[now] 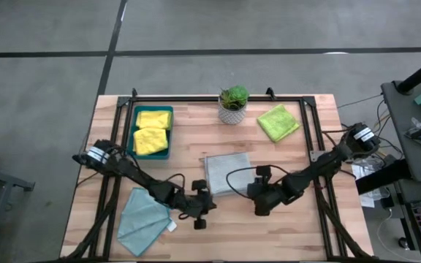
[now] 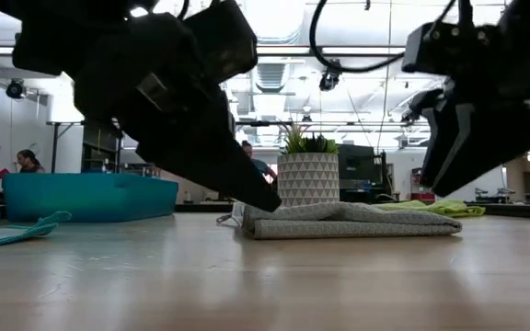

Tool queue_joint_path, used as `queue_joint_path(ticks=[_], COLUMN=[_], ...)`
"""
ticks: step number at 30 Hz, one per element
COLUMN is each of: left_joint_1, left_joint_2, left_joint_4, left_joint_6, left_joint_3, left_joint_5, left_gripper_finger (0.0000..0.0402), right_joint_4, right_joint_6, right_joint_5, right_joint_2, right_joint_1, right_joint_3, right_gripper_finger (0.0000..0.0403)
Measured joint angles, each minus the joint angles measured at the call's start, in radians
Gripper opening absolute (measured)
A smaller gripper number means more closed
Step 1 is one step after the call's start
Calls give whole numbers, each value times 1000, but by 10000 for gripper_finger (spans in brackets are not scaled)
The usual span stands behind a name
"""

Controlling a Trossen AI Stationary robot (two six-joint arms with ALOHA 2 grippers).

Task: Fold microfiber towels
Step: Fold the gray towel

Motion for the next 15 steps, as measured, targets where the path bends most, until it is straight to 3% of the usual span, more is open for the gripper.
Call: queue_joint_path(ticks=[5,9,15], left_joint_1=[-2,-3,-4], left_joint_2=[19,43,78], left_joint_4=[67,67,61], left_joint_6=[-12,-50,-105], left_joint_3=[-10,-14,-14], left_joint_5=[-46,-138,-178], left_gripper_finger=[0,0,0], right_joint_4=[117,129,137], right_joint_6=[-11,-17,-37], right_joint_5=[18,53,53], right_joint_2=[4,10,18], right_joint_1=[-4,-7,-7], right_joint_3=[-65,-73,-80], right_gripper_finger=[107,97,88])
